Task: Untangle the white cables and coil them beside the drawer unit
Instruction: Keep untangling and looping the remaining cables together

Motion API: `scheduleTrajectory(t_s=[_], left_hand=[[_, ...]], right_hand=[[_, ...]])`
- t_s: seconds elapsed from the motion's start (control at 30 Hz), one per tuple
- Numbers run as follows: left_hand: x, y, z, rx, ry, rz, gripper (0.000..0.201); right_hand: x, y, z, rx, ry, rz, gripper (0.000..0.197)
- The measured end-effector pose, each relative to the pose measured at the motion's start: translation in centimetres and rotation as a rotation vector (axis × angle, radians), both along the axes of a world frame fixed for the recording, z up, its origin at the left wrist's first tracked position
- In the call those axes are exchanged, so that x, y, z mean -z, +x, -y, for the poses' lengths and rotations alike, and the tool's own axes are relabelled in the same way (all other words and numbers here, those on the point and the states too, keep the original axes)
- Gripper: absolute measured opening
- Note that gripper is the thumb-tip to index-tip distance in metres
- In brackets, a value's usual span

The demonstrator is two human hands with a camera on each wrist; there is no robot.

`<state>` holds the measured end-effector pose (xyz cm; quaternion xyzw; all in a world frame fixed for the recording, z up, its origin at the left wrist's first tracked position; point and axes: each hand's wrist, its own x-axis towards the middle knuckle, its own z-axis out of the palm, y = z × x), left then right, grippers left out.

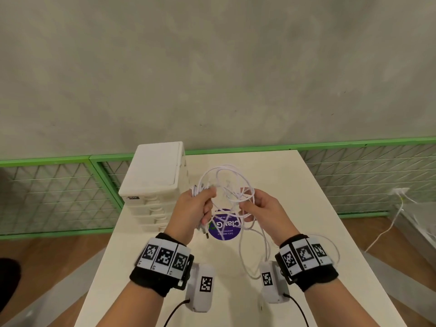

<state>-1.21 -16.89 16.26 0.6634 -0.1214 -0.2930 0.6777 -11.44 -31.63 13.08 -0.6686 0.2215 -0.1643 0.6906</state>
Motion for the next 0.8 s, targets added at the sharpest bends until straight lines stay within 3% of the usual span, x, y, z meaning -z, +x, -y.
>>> scheduleTrajectory(t_s=[0.17, 0.4, 0.57, 0.8], left_hand=[[0.2, 0.9, -0.7, -0.109, 0.029, 0.074, 0.024], [0.0, -0.4, -0.3, 0.058, 0.144, 0.219, 0.039], [0.6, -0.7, 0.4, 0.024, 0.154, 0.189, 0.038], [0.8, 0.0, 0.2, -0.015, 0.148, 0.135, 0.018]], right_hand=[[-0.1, -0.7, 1.0, 0.071, 0.007, 0.017, 0.026], [-0.3, -0.3, 0.3, -0.023, 0.150, 0.101, 0.032], [-0.3, -0.3, 0.0, -0.124, 0.086, 0.106, 0.049], [-0.5, -0.5, 0.3, -0.023, 0.008, 0.085, 0.042]])
